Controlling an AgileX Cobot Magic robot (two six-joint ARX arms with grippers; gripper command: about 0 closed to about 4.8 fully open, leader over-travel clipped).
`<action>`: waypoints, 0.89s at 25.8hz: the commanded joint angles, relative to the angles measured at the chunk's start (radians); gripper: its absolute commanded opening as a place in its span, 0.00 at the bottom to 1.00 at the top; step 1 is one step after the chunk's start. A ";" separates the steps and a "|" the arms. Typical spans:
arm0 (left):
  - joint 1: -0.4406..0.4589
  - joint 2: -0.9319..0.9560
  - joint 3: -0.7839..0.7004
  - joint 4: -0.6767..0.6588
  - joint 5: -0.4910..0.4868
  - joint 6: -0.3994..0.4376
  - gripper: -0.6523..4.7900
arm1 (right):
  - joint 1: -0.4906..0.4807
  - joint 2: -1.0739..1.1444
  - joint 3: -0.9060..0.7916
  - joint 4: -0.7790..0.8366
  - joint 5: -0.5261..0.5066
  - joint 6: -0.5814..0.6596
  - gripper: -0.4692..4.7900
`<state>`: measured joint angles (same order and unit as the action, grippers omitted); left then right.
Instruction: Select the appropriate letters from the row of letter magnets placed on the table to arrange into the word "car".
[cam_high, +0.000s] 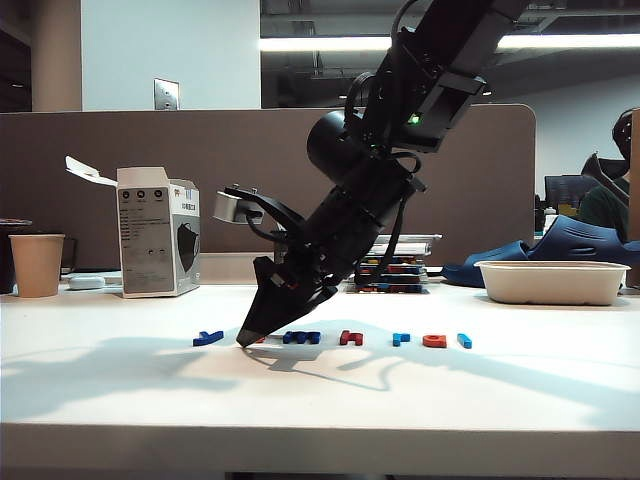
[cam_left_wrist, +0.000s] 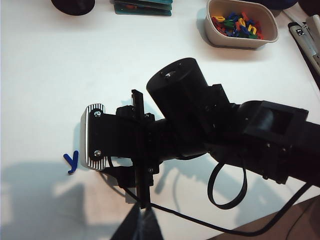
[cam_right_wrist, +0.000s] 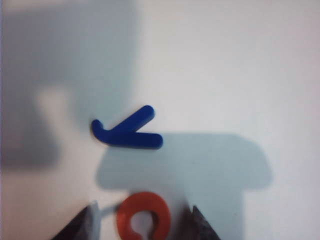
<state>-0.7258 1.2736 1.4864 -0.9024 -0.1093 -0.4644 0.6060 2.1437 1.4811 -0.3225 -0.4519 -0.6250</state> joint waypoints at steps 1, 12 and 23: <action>-0.001 -0.003 0.006 0.007 -0.003 0.004 0.11 | 0.004 0.013 -0.006 -0.056 0.027 -0.004 0.55; -0.001 -0.003 0.006 0.007 -0.003 0.004 0.11 | 0.004 0.013 -0.006 -0.093 0.032 -0.005 0.40; -0.001 -0.003 0.006 0.007 -0.003 0.004 0.11 | 0.004 0.012 -0.006 -0.093 0.036 -0.004 0.36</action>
<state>-0.7258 1.2736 1.4864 -0.9024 -0.1089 -0.4644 0.6083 2.1418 1.4853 -0.3527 -0.4484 -0.6296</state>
